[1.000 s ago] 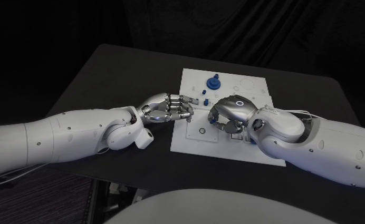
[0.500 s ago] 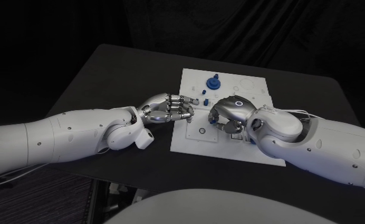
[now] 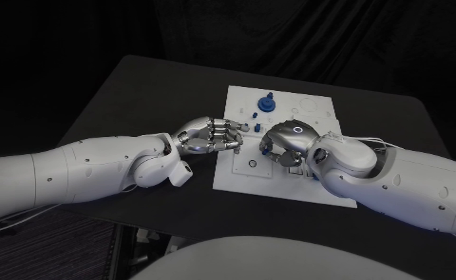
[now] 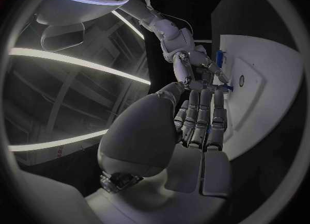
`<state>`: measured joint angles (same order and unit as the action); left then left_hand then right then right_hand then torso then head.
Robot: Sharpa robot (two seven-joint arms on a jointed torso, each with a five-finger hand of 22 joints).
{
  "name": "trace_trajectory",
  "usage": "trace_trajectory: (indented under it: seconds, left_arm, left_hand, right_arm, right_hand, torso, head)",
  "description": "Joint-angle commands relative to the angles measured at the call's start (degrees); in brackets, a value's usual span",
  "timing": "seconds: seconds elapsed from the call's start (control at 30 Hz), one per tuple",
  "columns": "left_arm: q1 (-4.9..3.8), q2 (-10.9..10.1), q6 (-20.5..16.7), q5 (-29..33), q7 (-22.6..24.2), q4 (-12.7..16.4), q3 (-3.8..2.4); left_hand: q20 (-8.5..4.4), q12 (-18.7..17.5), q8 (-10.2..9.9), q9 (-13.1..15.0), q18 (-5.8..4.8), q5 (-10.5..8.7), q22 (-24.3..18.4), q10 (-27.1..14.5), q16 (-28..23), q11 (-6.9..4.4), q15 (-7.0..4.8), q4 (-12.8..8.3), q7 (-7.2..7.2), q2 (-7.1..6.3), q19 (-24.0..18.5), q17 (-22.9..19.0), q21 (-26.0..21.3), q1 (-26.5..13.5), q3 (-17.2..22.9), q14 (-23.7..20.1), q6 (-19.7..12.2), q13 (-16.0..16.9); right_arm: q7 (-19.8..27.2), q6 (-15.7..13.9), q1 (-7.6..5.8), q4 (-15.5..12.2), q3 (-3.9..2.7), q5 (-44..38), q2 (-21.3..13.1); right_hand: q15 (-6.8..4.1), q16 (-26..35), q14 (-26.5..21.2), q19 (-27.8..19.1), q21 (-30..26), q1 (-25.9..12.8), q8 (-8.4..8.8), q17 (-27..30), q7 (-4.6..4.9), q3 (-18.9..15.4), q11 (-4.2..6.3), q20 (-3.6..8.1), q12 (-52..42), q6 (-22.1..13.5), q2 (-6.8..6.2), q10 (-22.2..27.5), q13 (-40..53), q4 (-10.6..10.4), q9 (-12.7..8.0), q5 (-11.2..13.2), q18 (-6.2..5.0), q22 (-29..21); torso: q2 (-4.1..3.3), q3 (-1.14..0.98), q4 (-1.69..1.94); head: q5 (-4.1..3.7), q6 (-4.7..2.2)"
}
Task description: Assemble the parts on the task board
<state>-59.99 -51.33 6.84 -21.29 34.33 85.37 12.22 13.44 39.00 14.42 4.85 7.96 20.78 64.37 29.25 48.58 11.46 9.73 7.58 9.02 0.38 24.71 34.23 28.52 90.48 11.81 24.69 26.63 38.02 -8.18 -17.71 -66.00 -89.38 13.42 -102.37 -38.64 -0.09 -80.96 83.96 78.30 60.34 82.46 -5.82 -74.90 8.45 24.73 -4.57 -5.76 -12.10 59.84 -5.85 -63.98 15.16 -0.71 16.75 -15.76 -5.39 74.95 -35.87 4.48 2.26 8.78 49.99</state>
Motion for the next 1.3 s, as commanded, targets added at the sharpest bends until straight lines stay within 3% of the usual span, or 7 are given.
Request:
trace_trajectory:
  seconds: [0.03,0.17,0.37,0.67,0.87,1.2,1.3]
  left_arm:
    - [0.02,0.0,0.9,0.1,0.7,0.1,-0.04]
    - [0.02,0.0,0.9,0.1,0.6,0.0,-0.04]
    - [0.02,0.0,0.9,0.1,0.5,0.0,-0.04]
    - [0.03,-0.1,0.9,0.1,0.4,0.0,-0.04]
    - [0.03,-0.2,0.6,0.1,0.5,0.0,-0.04]
    - [0.02,-1.3,-7.5,-2.2,6.2,0.3,-0.04]
    - [-0.01,-2.1,-11.9,-3.8,9.3,0.5,-0.05]
  left_hand:
    - [0.21,0.3,0.2,0.0,-0.46,0.25,0.0,0.2,0.0,0.22,0.37,-0.5,0.27,0.45,0.2,0.0,-0.3,0.2,0.0,-0.1,0.5,-0.1]
    - [0.21,0.3,0.2,0.0,-0.46,0.25,0.0,0.2,0.0,0.22,0.37,-0.5,0.27,0.45,0.2,0.0,-0.3,0.2,0.0,-0.1,0.5,-0.1]
    - [0.24,0.3,0.5,0.1,-0.45,0.20,0.0,0.1,0.0,0.21,0.37,-0.4,0.44,0.45,0.2,-0.2,-0.4,0.0,0.0,-0.1,1.1,-0.3]
    - [0.25,0.4,0.8,0.1,-0.43,0.15,0.0,0.1,0.0,0.16,0.35,-0.5,0.71,0.43,0.3,-0.4,-0.5,-0.1,0.0,-0.2,1.5,-0.5]
    - [0.25,0.4,0.9,0.1,-0.42,0.15,0.0,0.1,0.0,0.13,0.34,-0.5,0.79,0.43,0.3,-0.4,-0.5,-0.1,0.0,-0.2,1.7,-0.6]
    - [0.07,-1.0,2.5,0.1,-1.00,6.73,1.7,-1.3,-2.5,0.79,0.92,-1.8,1.39,-0.53,-1.1,-4.1,-1.1,0.8,1.7,-2.6,7.1,-5.4]
    - [-1.28,-4.1,2.5,-0.3,-0.90,7.57,1.5,-2.4,-7.0,-1.09,-0.60,-1.6,1.45,-1.17,-3.3,-8.7,-2.9,0.7,2.8,-4.5,8.7,-10.1]
  right_arm:
    - [-1.3,1.6,0.22,0.0,0.03,-0.4,0.0]
    - [-1.6,2.2,0.22,0.0,0.03,-0.4,-0.1]
    - [-1.8,2.3,0.22,-0.3,0.03,-0.4,-0.3]
    - [-1.0,2.0,0.22,-0.7,0.03,-0.4,-0.7]
    - [-0.3,-2.1,0.16,-1.6,0.01,-0.4,-1.8]
    - [0.3,-8.0,-4.25,-6.7,-0.09,0.9,-8.4]
    - [-0.1,-7.5,-6.03,-7.8,-0.08,1.9,-10.8]
  right_hand:
    - [0.70,0.5,0.5,-0.5,-0.8,-1.0,0.85,0.0,0.33,-0.1,-0.59,-0.47,1.0,-1.3,-0.37,1.7,-0.5,-0.3,-0.4,0.1,-0.34,7.3]
    - [2.01,1.2,-0.2,-1.6,-3.0,-2.0,2.39,1.0,1.36,0.3,-1.96,-1.33,3.4,-5.6,-1.19,6.0,-1.7,-0.9,-1.8,0.0,-0.63,6.7]
    - [2.42,2.6,-2.1,-4.1,-7.4,-2.7,2.27,3.2,-1.63,-0.4,-3.06,-2.35,5.2,-14.1,-2.17,12.7,-2.7,-1.2,-4.5,0.2,-1.50,5.7]
    - [1.98,3.4,-3.3,-5.3,-10.0,-3.9,2.06,4.7,-3.02,-3.1,-3.17,-2.10,4.1,-16.4,-2.58,16.0,-2.3,-2.0,-5.8,0.2,-1.93,5.2]
    - [1.92,4.8,-4.9,-7.0,-14.2,-3.5,1.87,6.8,-3.77,-6.3,-3.45,-2.04,3.1,-18.5,-2.72,20.7,-2.1,-3.5,-6.9,0.0,-2.42,4.2]
    - [1.71,3.9,-4.2,-5.8,-12.7,-1.9,1.19,5.7,-2.13,-6.7,-3.19,-1.89,0.7,-17.1,-1.82,21.2,-1.6,-4.1,-7.1,0.0,-2.14,4.8]
    - [1.70,3.6,-3.7,-5.0,-12.2,-1.8,2.32,5.5,-3.23,-7.4,-3.35,-1.80,0.0,-22.6,-1.88,23.4,-2.1,-4.8,-8.8,0.0,-2.00,5.1]
  torso:
    - [-0.01,0.02,0.03]
    - [0.02,0.01,0.06]
    - [0.02,0.02,0.04]
    - [0.02,0.02,0.00]
    - [-0.01,-0.03,0.04]
    - [-0.02,-0.02,-0.02]
    - [0.04,-0.03,-0.04]
  head:
    - [-0.01,0.01]
    - [-0.05,0.01]
    - [0.04,0.01]
    - [0.02,0.01]
    - [0.02,0.01]
    - [-0.17,0.01]
    - [-0.72,0.01]
